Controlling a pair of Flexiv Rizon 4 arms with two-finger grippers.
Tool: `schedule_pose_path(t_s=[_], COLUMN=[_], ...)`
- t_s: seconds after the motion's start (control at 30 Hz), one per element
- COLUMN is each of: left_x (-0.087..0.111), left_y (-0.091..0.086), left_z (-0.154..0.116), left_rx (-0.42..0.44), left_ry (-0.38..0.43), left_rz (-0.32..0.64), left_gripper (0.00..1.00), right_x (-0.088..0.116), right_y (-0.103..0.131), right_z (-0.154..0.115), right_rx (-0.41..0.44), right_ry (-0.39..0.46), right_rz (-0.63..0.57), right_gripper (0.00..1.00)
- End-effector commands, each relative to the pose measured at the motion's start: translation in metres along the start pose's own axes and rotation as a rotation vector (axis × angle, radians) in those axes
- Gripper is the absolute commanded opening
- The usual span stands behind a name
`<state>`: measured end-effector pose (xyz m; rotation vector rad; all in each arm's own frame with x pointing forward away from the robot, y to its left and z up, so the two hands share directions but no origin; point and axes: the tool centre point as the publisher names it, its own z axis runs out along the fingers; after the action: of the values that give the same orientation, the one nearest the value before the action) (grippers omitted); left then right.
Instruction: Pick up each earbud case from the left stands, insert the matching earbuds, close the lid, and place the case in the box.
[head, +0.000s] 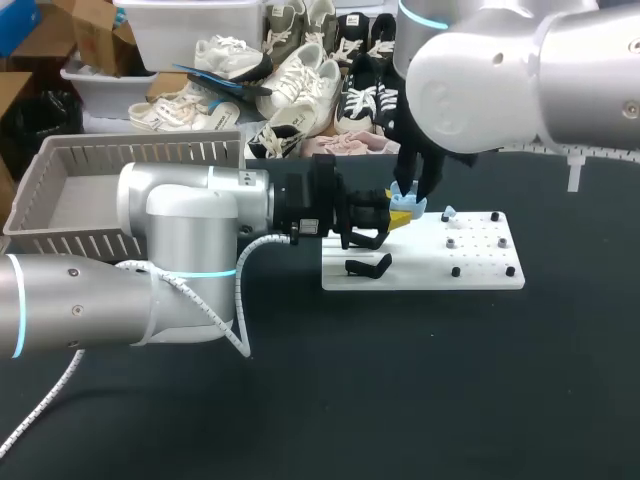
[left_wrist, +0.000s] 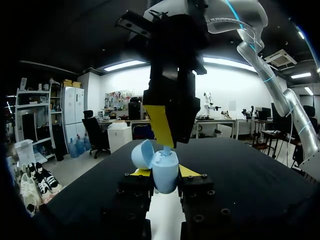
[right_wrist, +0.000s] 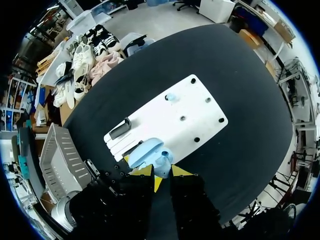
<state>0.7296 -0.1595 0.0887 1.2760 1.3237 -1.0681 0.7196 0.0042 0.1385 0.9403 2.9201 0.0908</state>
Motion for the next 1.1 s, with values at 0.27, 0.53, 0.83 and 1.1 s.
schedule_pose_path(t_s=[0.27,0.53,0.83,1.1], left_x=[0.0002,0.0002,0.0002,0.0002], left_y=[-0.0012,-0.0012,-0.0012,-0.0012], left_z=[-0.0005,-0.0005,-0.0005,-0.0005], left_rx=[-0.004,-0.004,-0.004,-0.004], left_ry=[-0.002,-0.002,-0.002,-0.002], left_rz=[0.002,0.002,0.002,0.002], left_gripper=[0.0,0.0,0.0,0.0], right_x=[-0.0018,-0.0053,-0.0052,-0.0051], right_y=[-0.001,-0.0028,0.0014,0.0021], right_z=[-0.0015,-0.0022,0.0005,0.0052], right_rx=[0.0,-0.002,-0.005,-0.003], right_ry=[-0.004,-0.007,0.001,0.011], right_rz=[0.005,0.014,0.009,0.009], right_gripper=[0.0,0.0,0.0,0.0])
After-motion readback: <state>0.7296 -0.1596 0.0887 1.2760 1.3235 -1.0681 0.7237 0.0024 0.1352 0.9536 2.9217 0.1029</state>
